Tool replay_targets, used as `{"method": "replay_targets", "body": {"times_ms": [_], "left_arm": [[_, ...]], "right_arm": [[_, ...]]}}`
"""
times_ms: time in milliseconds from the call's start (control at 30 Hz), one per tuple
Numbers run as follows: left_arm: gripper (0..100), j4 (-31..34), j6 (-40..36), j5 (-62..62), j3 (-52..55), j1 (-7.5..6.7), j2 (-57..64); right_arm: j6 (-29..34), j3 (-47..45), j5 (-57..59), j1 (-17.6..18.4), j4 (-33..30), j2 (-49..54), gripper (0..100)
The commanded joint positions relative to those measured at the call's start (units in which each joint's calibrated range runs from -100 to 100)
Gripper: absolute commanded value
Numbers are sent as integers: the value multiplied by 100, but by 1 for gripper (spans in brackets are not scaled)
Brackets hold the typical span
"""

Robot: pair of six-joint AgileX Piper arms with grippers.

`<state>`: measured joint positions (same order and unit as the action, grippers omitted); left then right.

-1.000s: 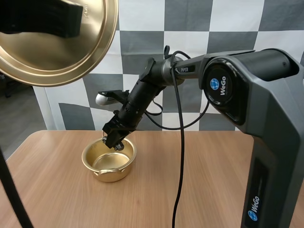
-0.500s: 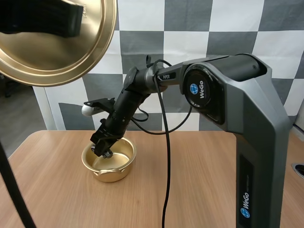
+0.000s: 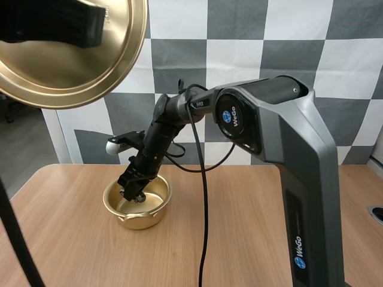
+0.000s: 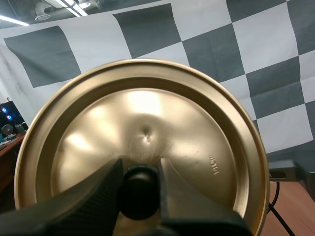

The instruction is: Open the pot, put the car inside, and close it

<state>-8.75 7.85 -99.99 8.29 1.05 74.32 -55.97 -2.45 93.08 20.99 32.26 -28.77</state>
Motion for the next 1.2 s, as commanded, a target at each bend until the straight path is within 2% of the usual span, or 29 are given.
{"method": "replay_targets", "body": {"times_ms": [0, 1167], "left_arm": [[0, 3, 4, -1, -3, 4, 9], [0, 3, 4, -1, -3, 4, 9]], "right_arm": [[8, 2, -4, 2, 3, -21, 0], [78, 2, -507, 2, -135, -253, 0]]}}
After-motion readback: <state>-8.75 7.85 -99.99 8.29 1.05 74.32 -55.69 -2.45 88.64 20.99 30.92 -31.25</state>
